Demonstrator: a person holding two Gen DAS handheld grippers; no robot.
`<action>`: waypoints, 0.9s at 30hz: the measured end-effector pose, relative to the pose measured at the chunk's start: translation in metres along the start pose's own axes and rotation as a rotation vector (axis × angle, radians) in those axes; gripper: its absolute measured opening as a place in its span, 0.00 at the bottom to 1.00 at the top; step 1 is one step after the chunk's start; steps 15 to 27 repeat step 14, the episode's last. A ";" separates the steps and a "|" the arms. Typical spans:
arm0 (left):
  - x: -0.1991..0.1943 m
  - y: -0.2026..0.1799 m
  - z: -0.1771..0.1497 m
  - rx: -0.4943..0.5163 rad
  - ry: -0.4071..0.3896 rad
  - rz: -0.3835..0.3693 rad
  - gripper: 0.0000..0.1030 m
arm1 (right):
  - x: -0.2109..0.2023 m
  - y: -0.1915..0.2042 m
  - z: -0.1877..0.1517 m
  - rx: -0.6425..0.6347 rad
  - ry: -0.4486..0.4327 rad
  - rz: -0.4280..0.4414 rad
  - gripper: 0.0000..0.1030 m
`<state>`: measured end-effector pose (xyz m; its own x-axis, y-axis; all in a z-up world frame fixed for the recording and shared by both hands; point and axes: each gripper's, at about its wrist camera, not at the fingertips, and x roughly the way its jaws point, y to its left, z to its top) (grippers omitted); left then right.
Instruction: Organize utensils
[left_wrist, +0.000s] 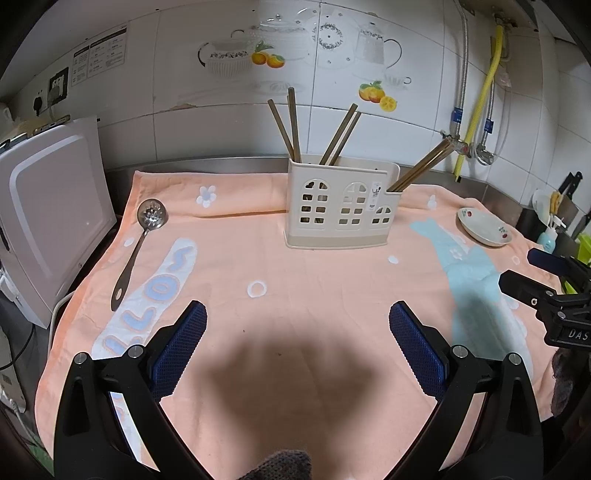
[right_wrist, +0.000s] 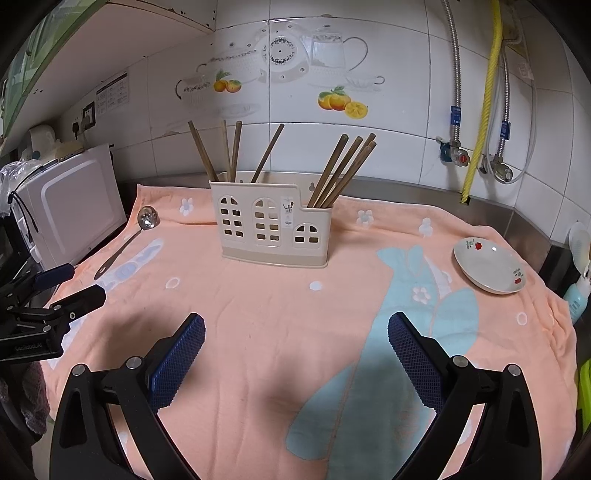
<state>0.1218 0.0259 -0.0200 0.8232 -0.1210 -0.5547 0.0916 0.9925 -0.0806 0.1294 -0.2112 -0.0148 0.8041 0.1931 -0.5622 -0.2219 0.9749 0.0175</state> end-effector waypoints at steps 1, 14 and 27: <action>-0.001 -0.001 0.000 0.002 -0.005 0.001 0.95 | 0.000 0.000 0.000 0.000 0.000 0.000 0.93; -0.002 0.004 0.000 0.003 -0.017 0.030 0.95 | 0.002 -0.004 -0.003 0.011 0.006 -0.004 0.93; -0.002 0.004 0.000 0.003 -0.017 0.030 0.95 | 0.002 -0.004 -0.003 0.011 0.006 -0.004 0.93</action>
